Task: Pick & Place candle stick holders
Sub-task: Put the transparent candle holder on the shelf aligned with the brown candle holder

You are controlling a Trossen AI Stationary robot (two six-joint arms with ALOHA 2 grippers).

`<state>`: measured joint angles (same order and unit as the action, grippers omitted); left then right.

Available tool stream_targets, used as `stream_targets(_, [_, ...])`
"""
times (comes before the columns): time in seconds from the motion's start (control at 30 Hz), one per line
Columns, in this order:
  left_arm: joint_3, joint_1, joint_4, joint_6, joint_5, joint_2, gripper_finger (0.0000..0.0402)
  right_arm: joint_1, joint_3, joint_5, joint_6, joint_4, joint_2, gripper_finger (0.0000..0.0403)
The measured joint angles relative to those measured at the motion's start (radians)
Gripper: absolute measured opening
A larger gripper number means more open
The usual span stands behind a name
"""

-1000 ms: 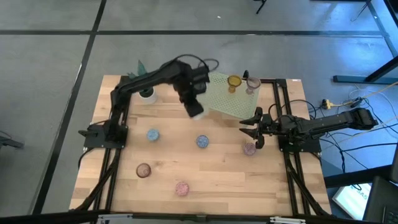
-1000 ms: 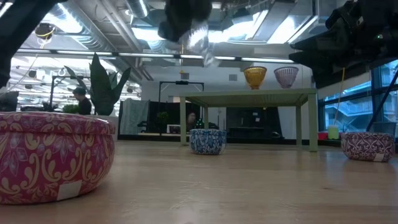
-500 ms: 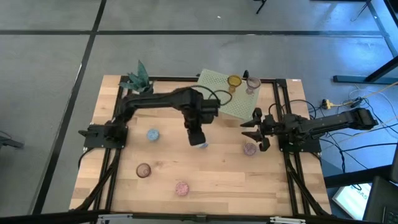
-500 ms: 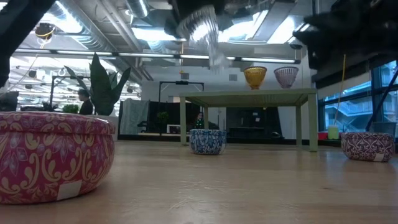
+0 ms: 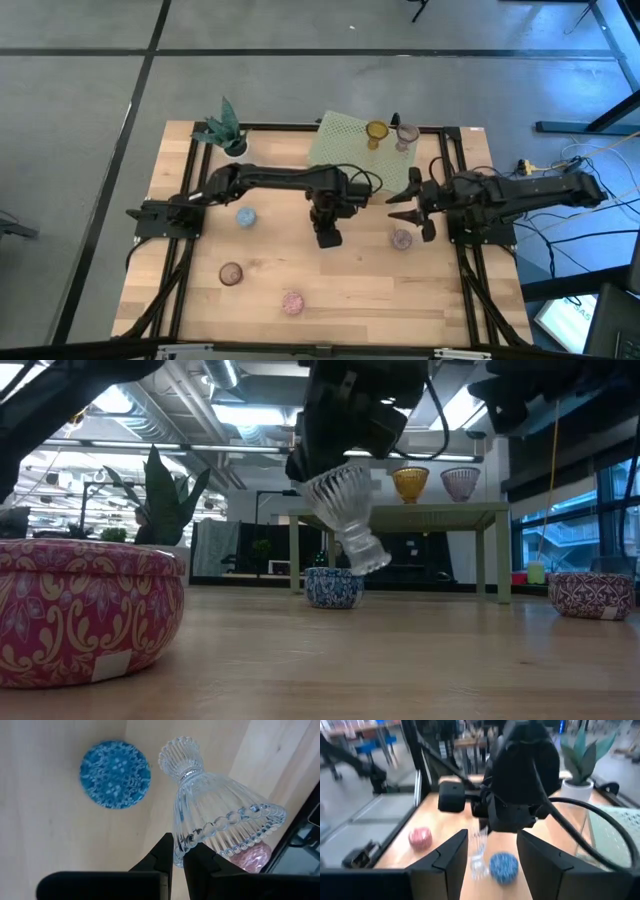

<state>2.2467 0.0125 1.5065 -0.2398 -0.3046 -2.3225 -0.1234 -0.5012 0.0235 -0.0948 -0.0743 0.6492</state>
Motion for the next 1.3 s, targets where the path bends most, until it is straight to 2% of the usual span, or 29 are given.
stream_targets(0.17, [0.000, -0.030, 0.006, 0.021, -0.042, -0.006, 0.0020, -0.039, -0.113, -0.001, 0.028, -0.199, 0.045, 0.0173])
stream_targets(0.33, [0.000, -0.056, 0.065, 0.005, -0.092, -0.005, 0.0020, -0.058, -0.149, -0.003, 0.054, -0.207, 0.078, 0.0173])
stream_targets(0.47, [0.000, -0.063, 0.069, 0.007, -0.191, -0.004, 0.0020, -0.059, -0.154, -0.004, 0.077, -0.210, 0.095, 0.0173])
stream_targets(0.6, [0.000, -0.072, 0.063, 0.005, -0.121, -0.004, 0.0020, -0.059, -0.154, -0.004, 0.075, -0.209, 0.109, 0.0173])
stream_targets(0.7, [0.000, -0.073, 0.065, -0.042, -0.038, -0.004, 0.0020, -0.059, -0.154, -0.004, 0.076, -0.207, 0.116, 0.0173])
stream_targets(0.8, [0.001, -0.072, 0.064, -0.075, 0.000, -0.015, 0.0020, -0.059, -0.154, -0.004, 0.073, -0.207, 0.117, 0.0173])
stream_targets(0.9, [0.001, -0.079, 0.065, -0.079, -0.025, -0.048, 0.0020, -0.059, -0.154, -0.004, 0.073, -0.207, 0.117, 0.0173])
stream_targets(1.07, [0.001, -0.086, 0.065, -0.048, -0.144, -0.087, 0.0020, -0.059, -0.154, -0.004, 0.073, -0.207, 0.117, 0.0173])
stream_targets(1.3, [0.001, -0.080, 0.066, -0.042, -0.139, -0.109, 0.0036, -0.059, -0.154, -0.004, 0.073, -0.206, 0.117, 0.0173])
